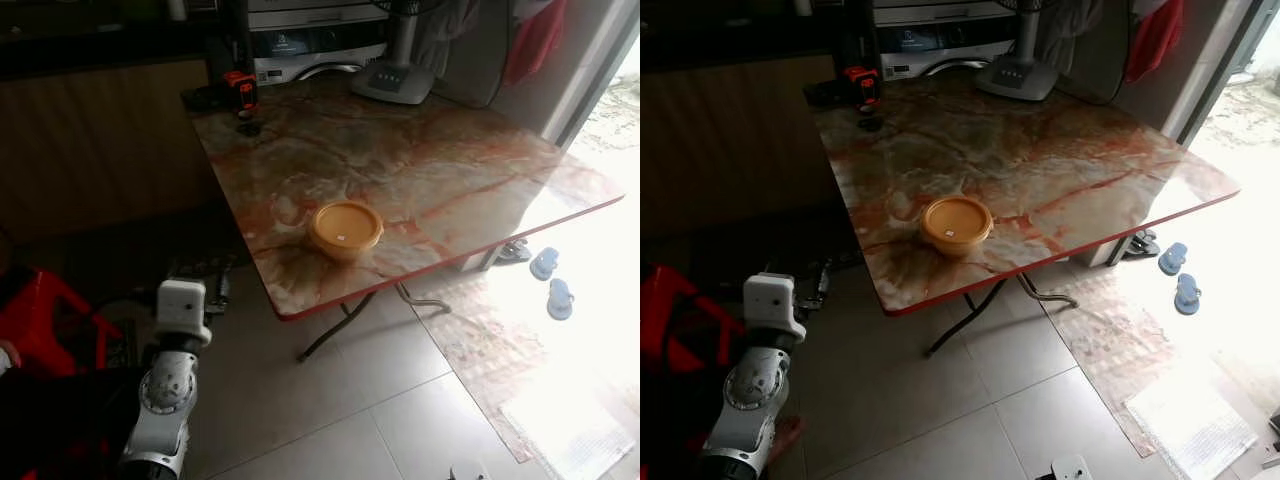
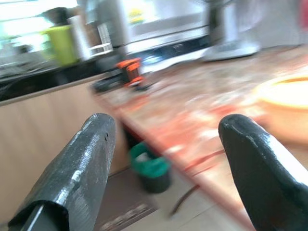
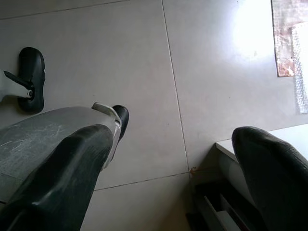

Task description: Restocking fridge

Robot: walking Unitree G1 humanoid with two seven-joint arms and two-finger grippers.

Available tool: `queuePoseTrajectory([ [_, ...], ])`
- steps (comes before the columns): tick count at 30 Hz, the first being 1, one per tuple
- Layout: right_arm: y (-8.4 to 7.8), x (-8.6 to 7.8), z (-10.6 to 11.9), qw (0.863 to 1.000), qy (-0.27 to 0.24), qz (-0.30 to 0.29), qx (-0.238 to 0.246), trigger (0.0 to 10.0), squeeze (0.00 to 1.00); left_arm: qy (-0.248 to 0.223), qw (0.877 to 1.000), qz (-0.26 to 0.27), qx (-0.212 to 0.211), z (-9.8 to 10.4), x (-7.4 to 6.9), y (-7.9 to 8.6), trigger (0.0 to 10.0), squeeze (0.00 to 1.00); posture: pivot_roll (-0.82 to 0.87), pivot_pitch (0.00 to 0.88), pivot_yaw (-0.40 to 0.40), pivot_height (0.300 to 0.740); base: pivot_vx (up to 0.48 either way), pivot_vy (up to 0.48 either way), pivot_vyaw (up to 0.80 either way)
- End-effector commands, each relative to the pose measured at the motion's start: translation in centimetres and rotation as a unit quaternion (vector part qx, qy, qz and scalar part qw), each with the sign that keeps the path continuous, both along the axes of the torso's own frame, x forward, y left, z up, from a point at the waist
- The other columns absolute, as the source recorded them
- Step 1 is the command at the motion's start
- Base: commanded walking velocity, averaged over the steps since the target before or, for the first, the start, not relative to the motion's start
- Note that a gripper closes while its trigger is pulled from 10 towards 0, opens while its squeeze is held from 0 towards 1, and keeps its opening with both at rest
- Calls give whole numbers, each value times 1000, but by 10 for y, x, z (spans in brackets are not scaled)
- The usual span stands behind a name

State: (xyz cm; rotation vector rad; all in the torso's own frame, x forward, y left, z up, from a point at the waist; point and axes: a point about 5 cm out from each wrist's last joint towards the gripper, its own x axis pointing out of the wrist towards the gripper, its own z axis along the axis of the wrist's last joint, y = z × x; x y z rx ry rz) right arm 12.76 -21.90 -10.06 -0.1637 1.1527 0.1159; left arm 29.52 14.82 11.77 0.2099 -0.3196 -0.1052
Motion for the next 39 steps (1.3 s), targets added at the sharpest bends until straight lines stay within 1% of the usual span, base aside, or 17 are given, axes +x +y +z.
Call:
queuePoseTrajectory([
  [1,-3,-1,0,1000,1,-1,-5,10000,0,-16,1000,-27,-4,13,3,-13,10000,0,-83,43,-38,740,0,0,0],
  [3,-3,-1,0,1000,0,-4,-5,10000,0,-21,999,-30,-17,18,4,-17,10000,0,-86,44,-38,740,0,0,0],
  [4,-3,-1,0,1000,1,-5,-5,10000,0,-24,999,-30,-32,22,5,-19,10000,0,-87,44,-38,740,0,0,0],
  [5,-3,-1,0,1000,1,-5,-5,10000,0,-24,999,-30,-32,22,5,-19,10000,0,-87,44,-38,740,0,0,0],
  [6,-2,-1,0,1000,1,-4,-5,10000,0,-29,998,-31,-43,27,6,-20,10000,0,-87,44,-39,740,0,0,0],
  [8,-3,-1,0,1000,1,-4,-5,10000,0,-41,997,-33,-48,35,7,-21,10000,0,-82,46,-39,740,0,0,0],
  [14,-3,0,0,1000,1,-3,-5,10000,0,-40,998,-31,-49,40,8,-18,10000,0,-80,45,-40,740,0,0,0],
  [16,-3,0,0,1000,1,-1,-4,10000,0,-32,997,-28,-70,41,10,-14,10000,0,-79,44,-39,740,0,0,0],
  [17,-3,0,0,1000,1,-1,-4,10000,0,-32,996,-28,-73,42,10,-13,10000,0,-79,44,-38,740,0,0,0],
  [20,-2,0,0,1000,1,-1,-4,10000,0,-27,997,-30,-72,42,12,-14,10000,0,-78,45,-38,740,0,0,0],
  [22,-2,0,0,1000,1,1,-4,10000,0,-27,997,-35,-63,42,12,-15,10000,0,-81,46,-38,740,0,0,0],
  [28,-2,0,0,1000,1,4,-4,10000,0,-21,997,-41,-66,41,12,-18,10000,0,-78,45,-37,740,256,0,0],
  [39,-2,1,1,1000,1,8,-5,10000,0,-15,997,-45,-67,41,12,-18,10000,0,-77,43,-38,740,270,0,0],
])
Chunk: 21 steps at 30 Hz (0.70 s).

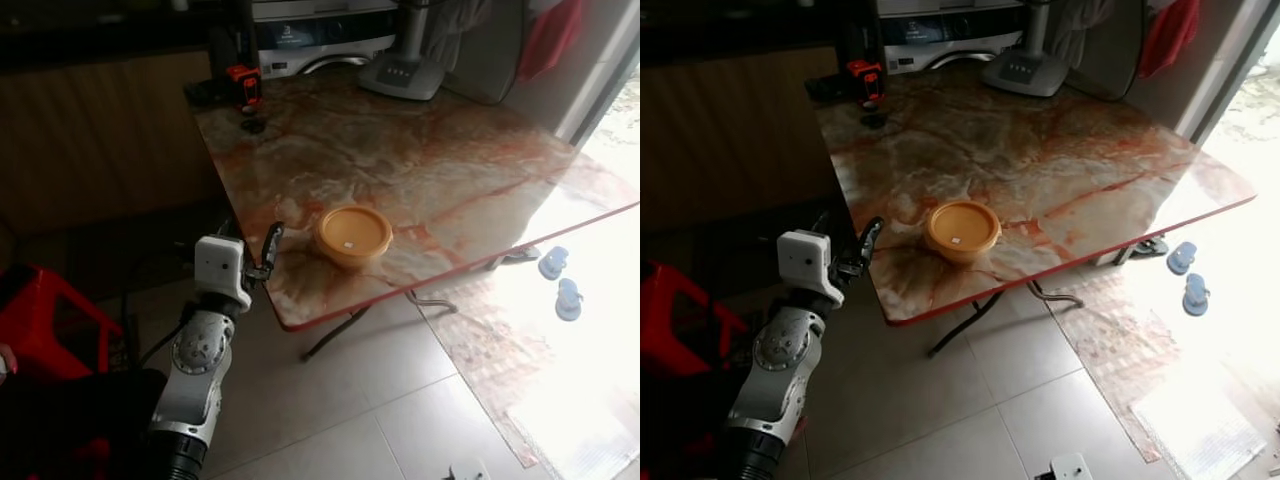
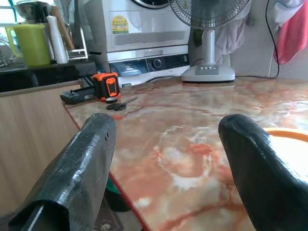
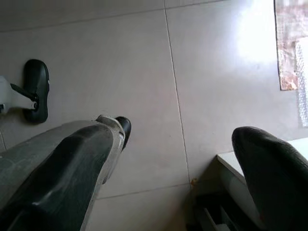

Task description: Restocking fridge

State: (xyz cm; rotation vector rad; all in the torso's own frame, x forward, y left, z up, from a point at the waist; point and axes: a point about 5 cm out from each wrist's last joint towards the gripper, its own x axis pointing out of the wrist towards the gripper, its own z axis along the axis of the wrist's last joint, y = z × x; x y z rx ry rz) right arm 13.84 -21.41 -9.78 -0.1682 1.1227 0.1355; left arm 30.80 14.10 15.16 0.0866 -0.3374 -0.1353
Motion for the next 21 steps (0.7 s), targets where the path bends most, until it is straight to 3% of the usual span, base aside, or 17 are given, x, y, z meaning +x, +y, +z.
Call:
queuePoseTrajectory([
  [1,-6,-10,-2,1000,15,-2,-9,10000,0,-12,1000,-19,-9,7,0,-11,10000,0,-77,43,-38,740,274,0,0],
  [8,-6,-9,-2,1000,15,2,-10,10000,0,-11,1000,-20,-9,7,-1,-12,10000,0,-78,42,-39,740,270,0,0],
  [15,-6,-9,-2,1000,15,5,-9,10000,0,-6,1000,-25,-5,4,-2,-15,10000,0,-77,42,-39,740,0,0,0],
  [21,-6,-9,-2,1000,15,6,-10,10000,0,8,999,-32,-29,1,-2,-17,10000,0,-75,41,-39,740,0,0,0],
])
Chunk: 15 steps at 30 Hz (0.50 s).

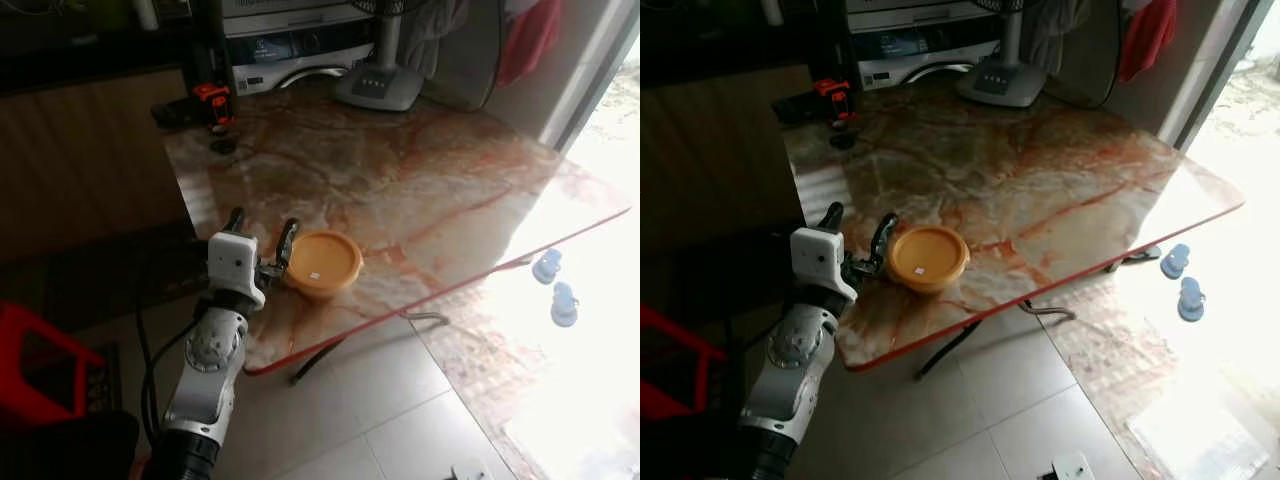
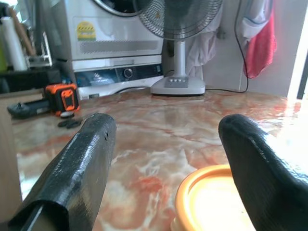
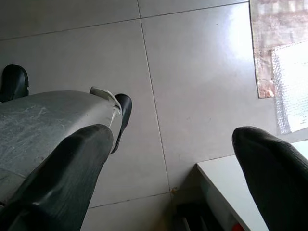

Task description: Restocking fridge

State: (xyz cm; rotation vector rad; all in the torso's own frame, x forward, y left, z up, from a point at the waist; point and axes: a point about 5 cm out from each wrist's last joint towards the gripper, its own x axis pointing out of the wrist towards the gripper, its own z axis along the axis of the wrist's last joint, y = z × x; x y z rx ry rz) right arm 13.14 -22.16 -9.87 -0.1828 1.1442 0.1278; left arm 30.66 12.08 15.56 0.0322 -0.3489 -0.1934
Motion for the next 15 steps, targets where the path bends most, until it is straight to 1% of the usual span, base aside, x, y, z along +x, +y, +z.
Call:
queuePoseTrajectory([
  [1,2,-2,-1,1000,5,7,-1,10000,0,11,1000,1,-6,-3,0,3,10000,0,-75,40,-39,740,0,0,0],
  [6,2,-1,-1,1000,5,8,-1,10000,0,14,1000,-2,-5,-3,0,3,10000,0,-74,39,-39,740,0,0,0],
  [7,2,-1,-1,1000,5,9,-1,10000,0,20,1000,-2,-18,-4,1,2,10000,0,-73,39,-39,740,0,0,0],
  [8,2,-1,-1,1000,5,9,-1,10000,0,20,1000,-2,-18,-4,1,2,10000,0,-73,39,-39,740,0,0,0],
  [10,2,-1,-1,1000,5,10,0,10000,0,29,998,-3,-54,-3,4,1,10000,0,-72,38,-40,740,0,0,0],
  [12,2,-1,-1,1000,5,11,-1,10000,0,34,996,-5,-77,-1,7,1,10000,0,-72,35,-43,740,0,0,0],
  [15,1,-1,-1,1000,6,13,-1,10000,0,33,996,-10,-82,1,9,-1,10000,0,-81,34,-42,740,0,0,0],
])
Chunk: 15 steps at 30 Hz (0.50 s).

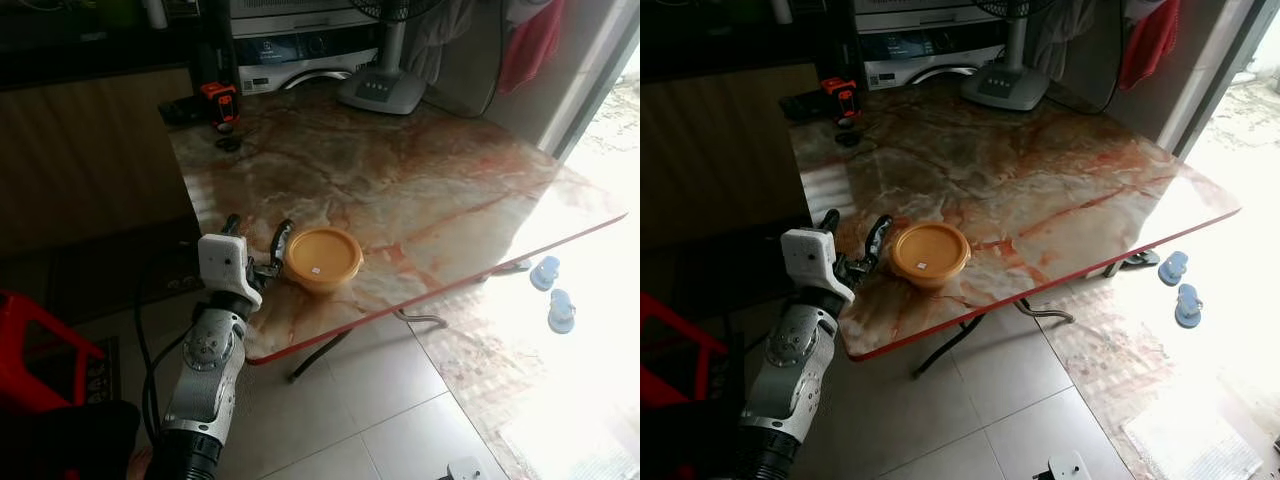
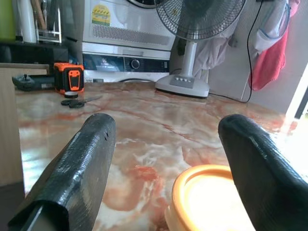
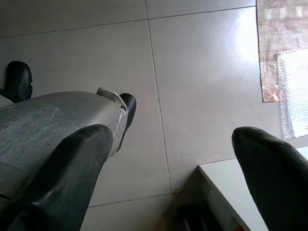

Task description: Restocking fridge

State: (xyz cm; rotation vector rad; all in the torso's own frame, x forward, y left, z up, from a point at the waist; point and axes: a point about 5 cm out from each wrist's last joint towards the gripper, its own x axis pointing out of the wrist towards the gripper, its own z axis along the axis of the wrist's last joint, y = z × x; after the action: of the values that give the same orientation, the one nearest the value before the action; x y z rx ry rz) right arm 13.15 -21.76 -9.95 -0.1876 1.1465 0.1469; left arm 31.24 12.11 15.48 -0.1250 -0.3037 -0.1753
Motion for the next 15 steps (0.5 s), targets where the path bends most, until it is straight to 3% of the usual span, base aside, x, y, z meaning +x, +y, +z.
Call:
queuePoseTrajectory([
  [1,-3,-1,0,1000,3,3,-4,10000,0,3,1000,-7,-6,1,3,-1,10000,0,-82,34,-41,740,0,0,0],
  [15,-2,-2,0,1000,4,5,-4,10000,0,9,1000,-16,-11,-1,3,-3,10000,0,-85,34,-39,740,0,0,0],
])
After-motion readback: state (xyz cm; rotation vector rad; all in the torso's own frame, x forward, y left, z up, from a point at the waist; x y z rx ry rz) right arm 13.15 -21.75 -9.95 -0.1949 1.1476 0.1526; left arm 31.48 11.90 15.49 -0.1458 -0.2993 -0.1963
